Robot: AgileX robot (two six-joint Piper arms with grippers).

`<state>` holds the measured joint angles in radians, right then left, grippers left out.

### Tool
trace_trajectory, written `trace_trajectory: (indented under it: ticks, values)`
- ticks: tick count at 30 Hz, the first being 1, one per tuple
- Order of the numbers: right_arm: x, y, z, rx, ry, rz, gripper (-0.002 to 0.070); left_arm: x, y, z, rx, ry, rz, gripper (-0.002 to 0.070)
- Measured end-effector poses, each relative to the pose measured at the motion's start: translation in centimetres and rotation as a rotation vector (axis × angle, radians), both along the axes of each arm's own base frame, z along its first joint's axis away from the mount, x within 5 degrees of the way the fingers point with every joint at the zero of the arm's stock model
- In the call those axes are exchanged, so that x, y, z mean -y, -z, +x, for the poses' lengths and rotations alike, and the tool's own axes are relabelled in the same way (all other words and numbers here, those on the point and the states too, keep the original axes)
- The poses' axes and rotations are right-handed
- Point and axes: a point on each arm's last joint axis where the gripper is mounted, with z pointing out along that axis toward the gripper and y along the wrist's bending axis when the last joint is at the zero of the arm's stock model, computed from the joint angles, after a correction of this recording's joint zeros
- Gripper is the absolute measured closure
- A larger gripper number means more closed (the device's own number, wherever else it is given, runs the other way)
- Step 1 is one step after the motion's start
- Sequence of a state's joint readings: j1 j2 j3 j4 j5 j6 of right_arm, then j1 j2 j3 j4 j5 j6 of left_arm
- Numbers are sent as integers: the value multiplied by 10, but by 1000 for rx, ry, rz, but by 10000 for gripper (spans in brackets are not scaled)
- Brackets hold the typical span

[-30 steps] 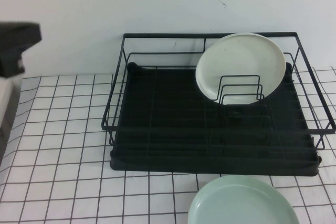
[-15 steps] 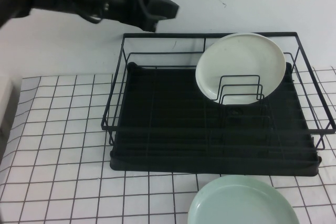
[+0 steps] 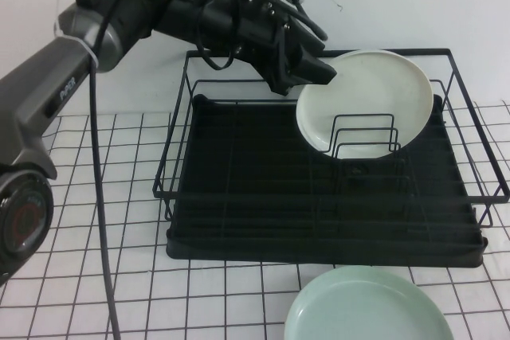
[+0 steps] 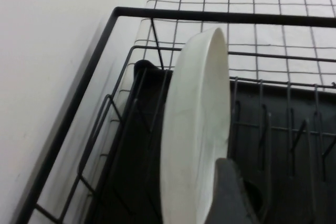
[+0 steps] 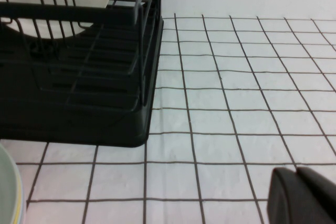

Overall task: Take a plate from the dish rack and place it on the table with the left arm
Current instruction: Grasp the plate from the shelf

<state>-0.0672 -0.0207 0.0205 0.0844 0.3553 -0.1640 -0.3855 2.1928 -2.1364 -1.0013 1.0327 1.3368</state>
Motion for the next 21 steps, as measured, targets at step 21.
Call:
trace_trajectory:
  ticks: [21]
  values:
    - [0,0,0,0,0,0,678,8,39,24,59,-66,12,270]
